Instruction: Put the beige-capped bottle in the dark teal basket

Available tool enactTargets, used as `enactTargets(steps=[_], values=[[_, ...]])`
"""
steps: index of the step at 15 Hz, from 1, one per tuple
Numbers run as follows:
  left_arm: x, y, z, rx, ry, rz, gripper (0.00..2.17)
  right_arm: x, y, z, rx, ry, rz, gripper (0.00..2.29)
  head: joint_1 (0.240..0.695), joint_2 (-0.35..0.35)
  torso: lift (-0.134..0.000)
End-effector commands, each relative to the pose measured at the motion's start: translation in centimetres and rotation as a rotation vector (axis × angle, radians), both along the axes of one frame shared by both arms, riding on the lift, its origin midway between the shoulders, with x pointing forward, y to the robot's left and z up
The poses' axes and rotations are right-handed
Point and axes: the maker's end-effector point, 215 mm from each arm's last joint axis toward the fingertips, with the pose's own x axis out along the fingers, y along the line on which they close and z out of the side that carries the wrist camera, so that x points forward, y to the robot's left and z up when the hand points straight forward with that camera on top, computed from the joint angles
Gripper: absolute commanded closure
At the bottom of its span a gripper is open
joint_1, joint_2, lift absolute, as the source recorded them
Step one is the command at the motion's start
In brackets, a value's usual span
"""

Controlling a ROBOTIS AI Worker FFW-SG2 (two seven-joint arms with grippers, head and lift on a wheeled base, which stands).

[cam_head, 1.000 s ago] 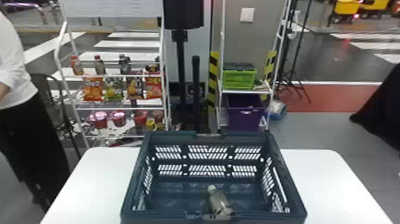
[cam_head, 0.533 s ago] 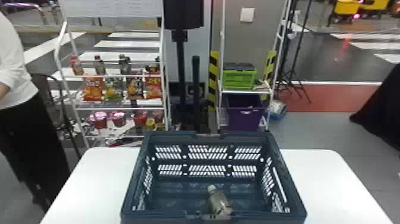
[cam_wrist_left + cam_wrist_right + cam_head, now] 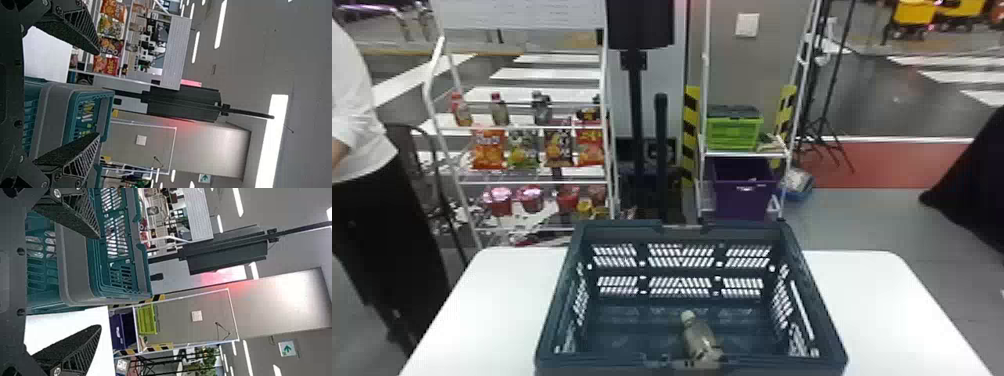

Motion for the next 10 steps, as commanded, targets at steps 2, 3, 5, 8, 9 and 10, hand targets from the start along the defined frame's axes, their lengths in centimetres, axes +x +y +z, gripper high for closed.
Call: enactTargets(steps=[2, 3, 5, 8, 9, 10], values=[[0.06, 0.02, -0.04, 0.001, 0.0, 0.0, 0.16, 0.02, 0.05, -0.34, -0.001, 0.01, 0.002, 0.08, 0.499, 0.0, 0.0], [0.06, 0.02, -0.04, 0.001, 0.0, 0.0, 0.16, 0.02, 0.06, -0.43, -0.001, 0.013, 0.002, 0.08, 0.499, 0.0, 0.0], [0.06, 0.02, -0.04, 0.001, 0.0, 0.0, 0.16, 0.0, 0.06, -0.52, -0.003, 0.015, 0.002, 0.08, 0.499, 0.0, 0.0], [0.1, 0.06, -0.08, 0.0, 0.0, 0.001, 0.16, 0.05, 0.12, -0.66, -0.003, 0.021, 0.003, 0.08, 0.499, 0.0, 0.0], [0.09, 0.07, -0.16, 0.001, 0.001, 0.001, 0.16, 0.04, 0.15, -0.75, -0.004, 0.023, 0.003, 0.08, 0.499, 0.0, 0.0], [0.09, 0.07, -0.16, 0.001, 0.001, 0.001, 0.16, 0.04, 0.15, -0.75, -0.004, 0.023, 0.003, 0.08, 0.499, 0.0, 0.0]])
